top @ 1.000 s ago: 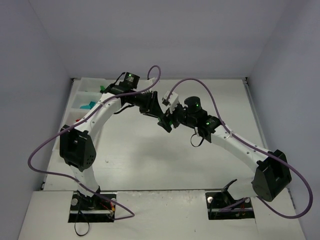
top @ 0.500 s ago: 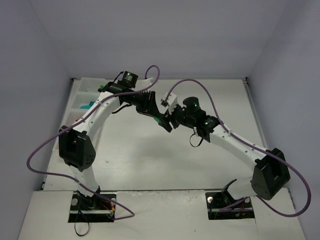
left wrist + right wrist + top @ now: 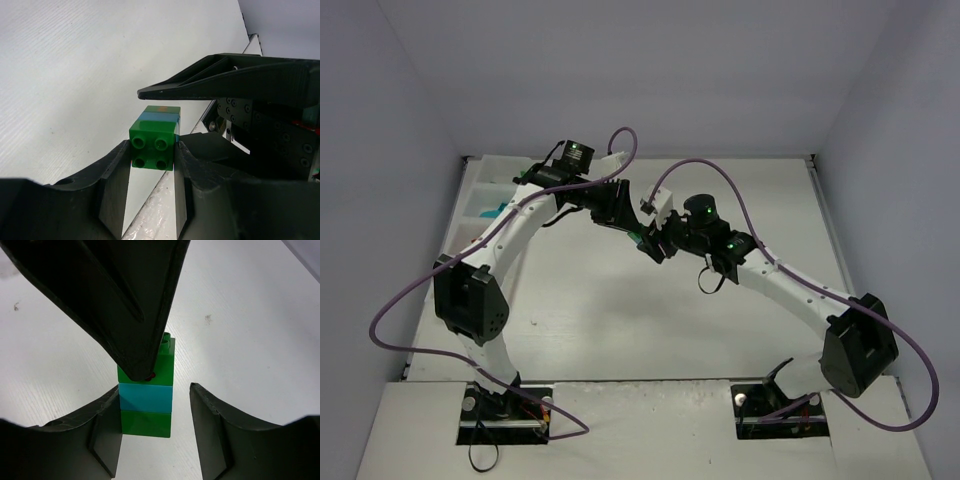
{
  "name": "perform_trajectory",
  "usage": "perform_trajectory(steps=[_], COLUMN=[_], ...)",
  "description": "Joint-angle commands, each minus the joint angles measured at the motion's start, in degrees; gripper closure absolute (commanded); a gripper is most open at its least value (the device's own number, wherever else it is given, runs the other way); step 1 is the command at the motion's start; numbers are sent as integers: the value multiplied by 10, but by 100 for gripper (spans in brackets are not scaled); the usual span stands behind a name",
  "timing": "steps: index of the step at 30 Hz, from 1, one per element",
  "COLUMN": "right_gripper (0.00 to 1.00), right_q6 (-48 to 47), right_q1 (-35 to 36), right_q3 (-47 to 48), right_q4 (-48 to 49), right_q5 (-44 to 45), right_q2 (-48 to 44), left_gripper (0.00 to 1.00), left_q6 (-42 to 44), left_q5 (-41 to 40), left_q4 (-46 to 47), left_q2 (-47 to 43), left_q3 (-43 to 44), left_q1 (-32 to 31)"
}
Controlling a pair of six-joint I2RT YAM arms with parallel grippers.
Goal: Sort the legos into containers by color
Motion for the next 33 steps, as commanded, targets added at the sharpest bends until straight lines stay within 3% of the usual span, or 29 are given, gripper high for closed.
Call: perform_trajectory(steps=[1,6,12,28,31,33], right_gripper=[53,62,100,100,100,100], right_q6=[3,5,5,8,10,10], right_q1=[3,3,3,1,1,1], right_q3=[22,25,12,-61,-55,-49], right_q4=[37,42,42,39,37,31], right_q5=[-7,-9,1,26,23,21], right_q2=[3,4,4,-1,3,6], left_gripper=[100,100,100,100,100,95], left_q6=[-4,-3,6,38,15,15], left_q5=[21,23,4,1,-75,-181], left_q4=[18,15,1,-66,-35,-24], left_q2=[-42,-39,-35,2,14,38], left_q3=[19,17,27,121,130,152], left_q1=[1,2,10,126,166,191])
